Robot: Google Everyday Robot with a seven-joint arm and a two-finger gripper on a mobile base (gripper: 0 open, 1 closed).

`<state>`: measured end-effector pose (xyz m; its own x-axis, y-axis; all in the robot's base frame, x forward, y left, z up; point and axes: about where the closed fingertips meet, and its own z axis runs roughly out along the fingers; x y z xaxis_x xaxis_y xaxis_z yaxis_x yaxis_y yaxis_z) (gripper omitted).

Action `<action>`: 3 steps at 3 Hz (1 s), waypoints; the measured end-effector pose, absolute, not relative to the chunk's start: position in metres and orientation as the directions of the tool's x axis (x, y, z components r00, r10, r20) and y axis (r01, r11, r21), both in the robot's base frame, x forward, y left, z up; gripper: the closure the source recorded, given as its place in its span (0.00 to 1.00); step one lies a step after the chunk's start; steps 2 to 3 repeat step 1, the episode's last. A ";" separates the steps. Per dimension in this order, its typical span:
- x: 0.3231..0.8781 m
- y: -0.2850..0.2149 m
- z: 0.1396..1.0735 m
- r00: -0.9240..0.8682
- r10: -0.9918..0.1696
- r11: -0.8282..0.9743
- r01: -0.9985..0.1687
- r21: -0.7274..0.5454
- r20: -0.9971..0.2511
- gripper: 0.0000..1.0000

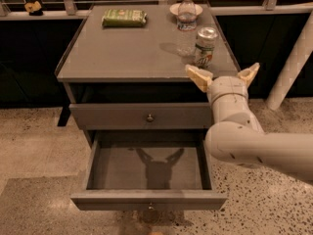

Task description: Pick 7up can from middle drawer and place on counter

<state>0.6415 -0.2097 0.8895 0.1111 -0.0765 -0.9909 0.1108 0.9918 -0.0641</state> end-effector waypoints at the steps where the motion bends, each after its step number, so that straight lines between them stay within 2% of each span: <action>1: 0.634 -0.212 0.887 0.104 -0.081 0.991 0.114 -0.069 -0.991 0.00; 3: 0.634 -0.212 0.887 0.104 -0.081 0.991 0.114 -0.069 -0.991 0.00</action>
Offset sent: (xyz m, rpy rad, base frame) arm 0.0000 0.0000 0.0000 0.0000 0.0000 0.0000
